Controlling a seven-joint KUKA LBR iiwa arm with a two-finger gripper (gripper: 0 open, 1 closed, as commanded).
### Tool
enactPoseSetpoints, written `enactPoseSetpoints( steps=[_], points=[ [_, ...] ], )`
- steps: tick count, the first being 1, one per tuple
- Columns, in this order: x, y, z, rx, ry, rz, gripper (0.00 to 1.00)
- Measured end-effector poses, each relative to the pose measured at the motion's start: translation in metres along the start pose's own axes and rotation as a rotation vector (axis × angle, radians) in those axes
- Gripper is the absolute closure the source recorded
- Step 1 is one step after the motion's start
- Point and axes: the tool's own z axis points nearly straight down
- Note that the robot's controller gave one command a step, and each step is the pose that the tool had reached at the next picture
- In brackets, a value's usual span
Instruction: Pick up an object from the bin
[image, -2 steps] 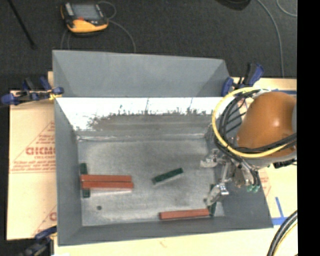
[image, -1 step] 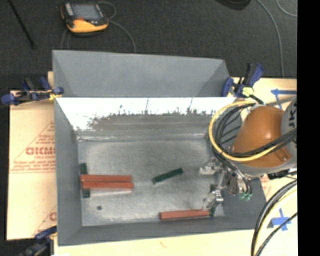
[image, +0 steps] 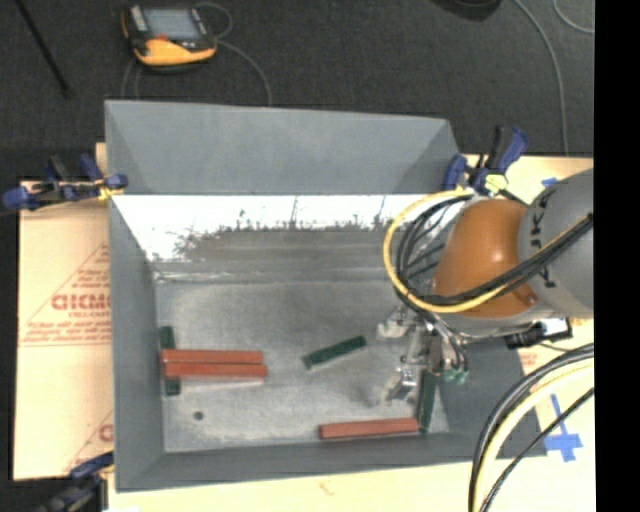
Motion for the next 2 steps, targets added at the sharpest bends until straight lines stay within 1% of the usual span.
enactPoseSetpoints(
  steps=[1, 2],
  points=[
    [-0.020, 0.023, 0.016, 0.000, -0.009, -0.150, 0.00],
    [-0.030, 0.056, 0.027, 0.007, 0.009, 0.032, 1.00]
  ],
)
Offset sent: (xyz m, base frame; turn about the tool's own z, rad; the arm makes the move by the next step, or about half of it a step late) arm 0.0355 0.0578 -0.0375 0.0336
